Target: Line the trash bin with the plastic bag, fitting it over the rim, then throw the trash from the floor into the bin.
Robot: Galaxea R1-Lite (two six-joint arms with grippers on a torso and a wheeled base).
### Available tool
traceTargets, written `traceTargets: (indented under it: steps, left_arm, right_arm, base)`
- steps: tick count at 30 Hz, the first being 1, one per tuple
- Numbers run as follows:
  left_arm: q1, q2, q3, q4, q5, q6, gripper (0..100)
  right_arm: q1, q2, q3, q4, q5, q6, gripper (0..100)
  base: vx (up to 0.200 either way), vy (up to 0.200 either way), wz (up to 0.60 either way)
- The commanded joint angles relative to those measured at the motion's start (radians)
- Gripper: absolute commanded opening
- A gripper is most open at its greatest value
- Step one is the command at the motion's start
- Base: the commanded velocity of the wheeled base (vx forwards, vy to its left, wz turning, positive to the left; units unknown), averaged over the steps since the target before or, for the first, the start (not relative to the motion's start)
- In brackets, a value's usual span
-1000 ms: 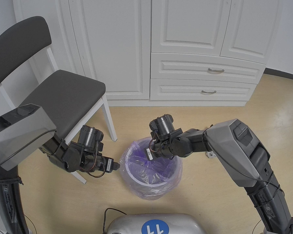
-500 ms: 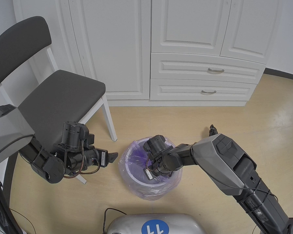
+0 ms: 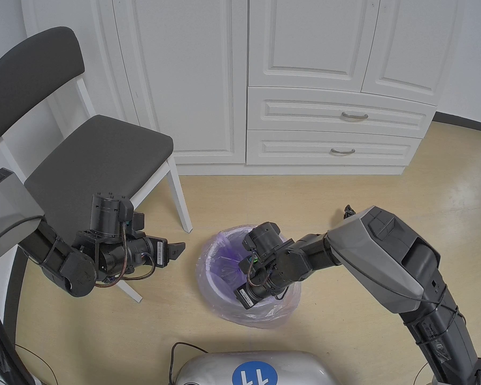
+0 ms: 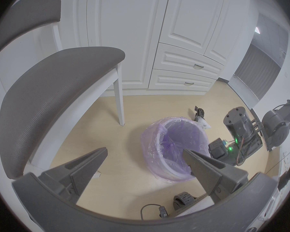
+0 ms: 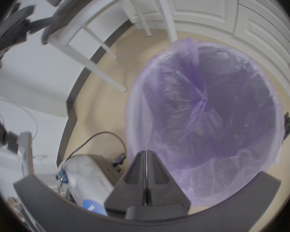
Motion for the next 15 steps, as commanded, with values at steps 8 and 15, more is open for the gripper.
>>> traceTargets:
  steps: [8,15]
  left_arm:
    - [0.007,0.005,0.008,0.001,-0.04,-0.002,100]
    - [0.01,0.015,0.005,0.003,-0.042,-0.002,100]
  right_arm:
    - [-0.057,-0.088,0.423,-0.389,0.308,-0.14,0]
    - [-0.086,-0.114,0.479,-0.458,0.34,-0.146,0]
  base:
    - [0.0,0.0,0.0]
    - [0.0,0.0,0.0]
